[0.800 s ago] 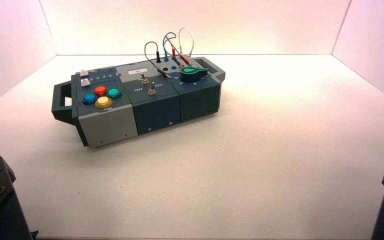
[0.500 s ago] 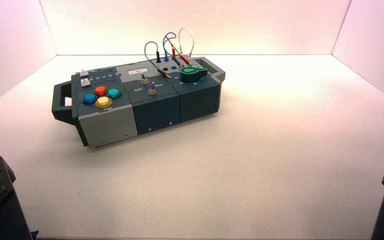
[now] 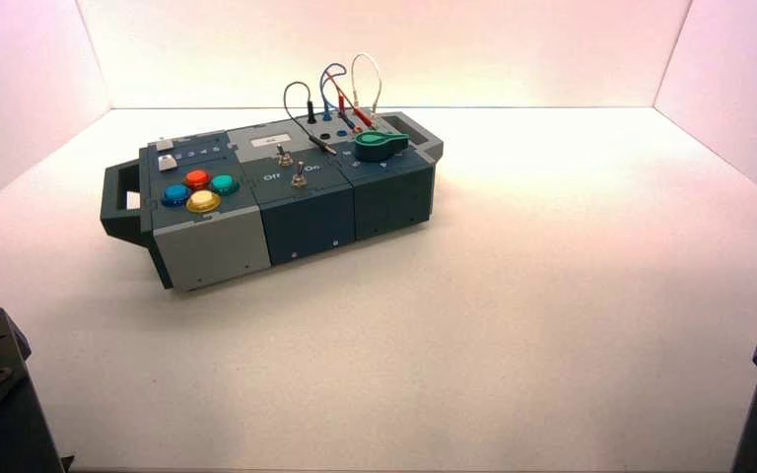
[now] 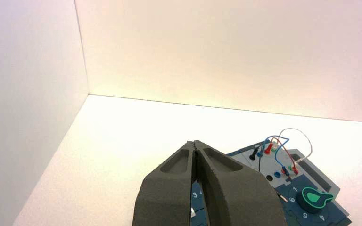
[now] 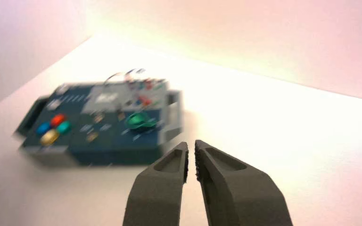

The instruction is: Insert the blue wire.

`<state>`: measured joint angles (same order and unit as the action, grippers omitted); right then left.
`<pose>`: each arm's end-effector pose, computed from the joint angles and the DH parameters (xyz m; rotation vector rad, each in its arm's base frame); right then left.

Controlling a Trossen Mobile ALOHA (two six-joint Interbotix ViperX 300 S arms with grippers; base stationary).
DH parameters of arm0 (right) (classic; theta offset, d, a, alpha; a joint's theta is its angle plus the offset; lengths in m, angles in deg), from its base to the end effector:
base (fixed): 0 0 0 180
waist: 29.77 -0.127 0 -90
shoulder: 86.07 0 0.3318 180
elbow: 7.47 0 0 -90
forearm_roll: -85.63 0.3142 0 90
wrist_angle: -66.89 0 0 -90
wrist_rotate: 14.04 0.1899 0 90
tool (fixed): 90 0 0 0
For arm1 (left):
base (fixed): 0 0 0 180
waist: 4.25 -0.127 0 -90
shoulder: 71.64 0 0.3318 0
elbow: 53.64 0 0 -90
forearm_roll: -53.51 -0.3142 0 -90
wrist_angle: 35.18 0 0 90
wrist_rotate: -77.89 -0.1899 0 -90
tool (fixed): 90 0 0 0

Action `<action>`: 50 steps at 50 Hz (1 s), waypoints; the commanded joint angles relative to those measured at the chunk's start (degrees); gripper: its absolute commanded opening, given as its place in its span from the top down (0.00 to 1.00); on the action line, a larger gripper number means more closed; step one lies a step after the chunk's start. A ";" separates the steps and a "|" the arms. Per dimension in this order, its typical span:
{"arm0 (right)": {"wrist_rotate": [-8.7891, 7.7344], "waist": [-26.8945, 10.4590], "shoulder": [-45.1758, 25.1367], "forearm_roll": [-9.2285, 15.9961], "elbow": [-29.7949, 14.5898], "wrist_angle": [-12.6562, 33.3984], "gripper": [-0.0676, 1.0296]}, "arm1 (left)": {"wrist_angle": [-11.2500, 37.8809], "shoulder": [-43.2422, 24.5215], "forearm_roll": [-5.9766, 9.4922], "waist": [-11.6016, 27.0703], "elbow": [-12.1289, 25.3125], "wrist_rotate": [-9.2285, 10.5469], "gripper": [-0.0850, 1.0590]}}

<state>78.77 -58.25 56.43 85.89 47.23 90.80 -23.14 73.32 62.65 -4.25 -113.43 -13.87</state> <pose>0.1943 0.1058 0.2334 -0.0616 0.4591 0.4779 0.2232 -0.0063 0.2364 -0.1293 0.2935 -0.0146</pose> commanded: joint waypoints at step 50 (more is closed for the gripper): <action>-5.80 -19.16 -61.00 -3.08 -35.68 4.75 0.57 | 0.09 0.09 -0.09 -0.53 1.32 0.09 0.95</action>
<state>74.38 -77.06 -2.10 82.99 15.50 94.58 -22.79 73.67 62.65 -4.25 -113.43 -13.87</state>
